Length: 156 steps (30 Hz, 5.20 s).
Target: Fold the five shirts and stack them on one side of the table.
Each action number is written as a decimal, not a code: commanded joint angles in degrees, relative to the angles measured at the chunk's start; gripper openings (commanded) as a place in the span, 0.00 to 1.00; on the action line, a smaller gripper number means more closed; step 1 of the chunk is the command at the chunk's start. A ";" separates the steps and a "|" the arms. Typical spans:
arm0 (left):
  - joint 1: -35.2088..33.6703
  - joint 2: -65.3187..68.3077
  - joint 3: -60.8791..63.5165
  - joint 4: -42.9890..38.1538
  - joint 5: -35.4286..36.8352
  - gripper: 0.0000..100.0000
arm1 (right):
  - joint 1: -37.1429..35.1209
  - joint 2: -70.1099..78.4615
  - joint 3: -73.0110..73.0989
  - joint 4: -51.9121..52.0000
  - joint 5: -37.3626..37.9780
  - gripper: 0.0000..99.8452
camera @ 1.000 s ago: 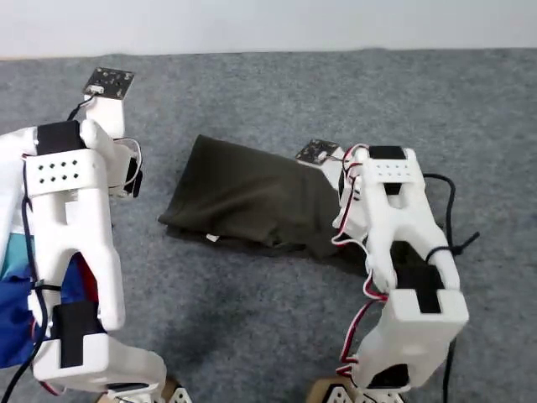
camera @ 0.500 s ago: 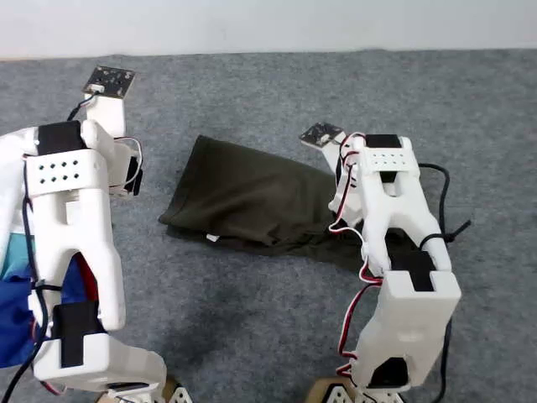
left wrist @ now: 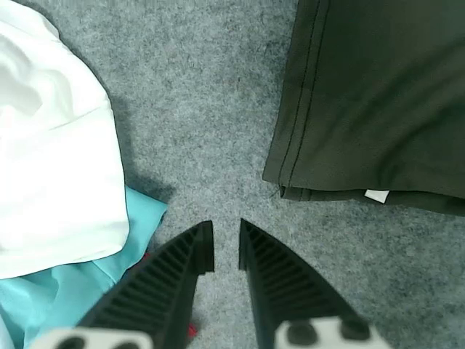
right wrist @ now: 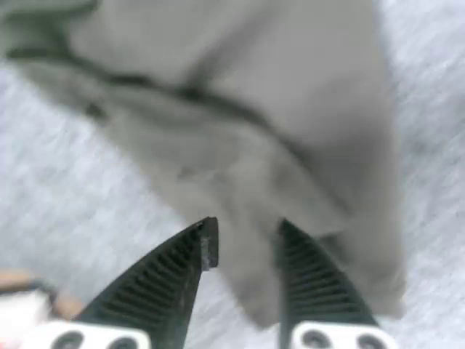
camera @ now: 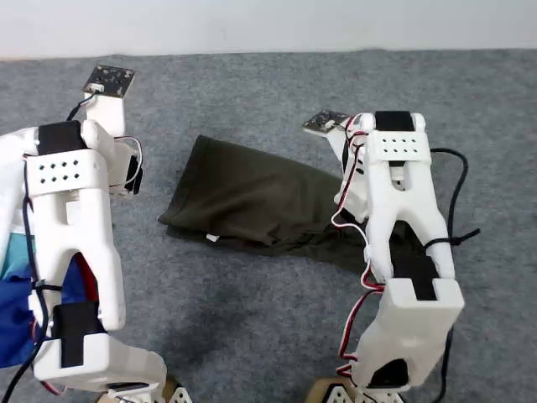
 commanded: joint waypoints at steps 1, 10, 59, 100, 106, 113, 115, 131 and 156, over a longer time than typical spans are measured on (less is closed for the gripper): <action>1.85 -2.64 -0.13 -1.14 0.35 0.07 | 0.22 -4.62 -1.67 3.82 -0.70 0.01; 4.66 -2.64 -0.13 -0.79 0.44 0.07 | -3.82 -1.80 4.31 1.27 -0.79 0.01; 4.48 -2.73 -0.04 0.18 0.44 0.07 | 0.40 8.84 3.16 -13.41 -2.20 0.01; 4.75 -2.64 -0.13 0.62 0.44 0.07 | -17.98 12.62 -3.96 -13.41 -2.29 0.01; 4.75 -2.64 -0.13 0.53 0.44 0.07 | -17.89 15.25 -3.96 -6.46 -2.29 0.01; 4.75 -2.64 -0.13 -0.18 0.44 0.07 | -17.98 15.08 -4.57 -6.11 -2.29 0.01; 4.75 -2.64 -0.13 -0.26 0.44 0.07 | -18.07 15.08 -5.98 -6.55 -2.55 0.01; 4.31 -3.16 -0.13 0.18 0.44 0.07 | -14.29 14.46 -27.08 3.91 -8.70 0.01; 4.40 -2.64 -0.13 5.36 3.43 0.07 | 7.16 -8.13 18.20 -6.99 -23.82 0.01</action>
